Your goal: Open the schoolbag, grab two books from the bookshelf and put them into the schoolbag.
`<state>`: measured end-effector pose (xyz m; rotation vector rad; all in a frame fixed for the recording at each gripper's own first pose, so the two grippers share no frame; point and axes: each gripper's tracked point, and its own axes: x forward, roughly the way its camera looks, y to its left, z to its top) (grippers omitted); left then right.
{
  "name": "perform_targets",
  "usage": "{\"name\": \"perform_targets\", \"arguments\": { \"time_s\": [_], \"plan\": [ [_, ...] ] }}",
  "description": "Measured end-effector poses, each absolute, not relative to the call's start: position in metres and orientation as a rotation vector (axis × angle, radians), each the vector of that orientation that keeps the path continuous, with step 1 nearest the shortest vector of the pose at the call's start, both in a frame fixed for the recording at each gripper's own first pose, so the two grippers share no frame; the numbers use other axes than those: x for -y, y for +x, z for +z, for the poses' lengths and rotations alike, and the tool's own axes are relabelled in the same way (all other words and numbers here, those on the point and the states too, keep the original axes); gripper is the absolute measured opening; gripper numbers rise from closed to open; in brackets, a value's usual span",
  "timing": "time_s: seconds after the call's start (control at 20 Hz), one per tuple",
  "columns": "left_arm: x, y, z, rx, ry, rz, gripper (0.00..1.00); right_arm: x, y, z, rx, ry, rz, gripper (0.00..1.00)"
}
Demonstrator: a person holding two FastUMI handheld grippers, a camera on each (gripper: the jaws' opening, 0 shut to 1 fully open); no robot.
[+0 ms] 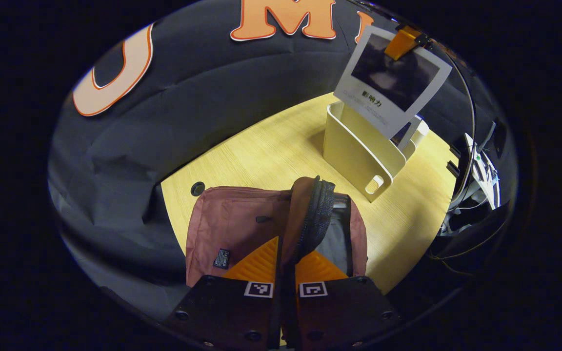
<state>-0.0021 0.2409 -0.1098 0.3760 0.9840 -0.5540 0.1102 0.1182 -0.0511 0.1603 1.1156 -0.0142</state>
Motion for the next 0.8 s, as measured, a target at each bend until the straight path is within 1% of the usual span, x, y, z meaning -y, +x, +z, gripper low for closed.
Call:
{"name": "perform_targets", "arguments": {
  "time_s": [0.15,0.3,0.55,0.8],
  "plan": [
    [-0.242,-0.002,-0.108,-0.982,0.368,-0.549,0.06,-0.125,0.091,-0.050,-1.091,0.183,0.005,0.38],
    [-0.246,-0.001,-0.107,-0.981,0.362,-0.539,0.06,-0.156,0.069,-0.065,-1.108,0.267,0.076,0.37],
    [-0.243,-0.003,-0.105,-0.976,0.352,-0.511,0.05,-0.211,0.043,-0.107,-1.118,0.376,0.170,0.37],
    [-0.238,-0.010,-0.096,-0.943,0.309,-0.461,0.06,-0.243,0.021,-0.162,-1.158,0.539,0.183,0.37]
  ]
}}
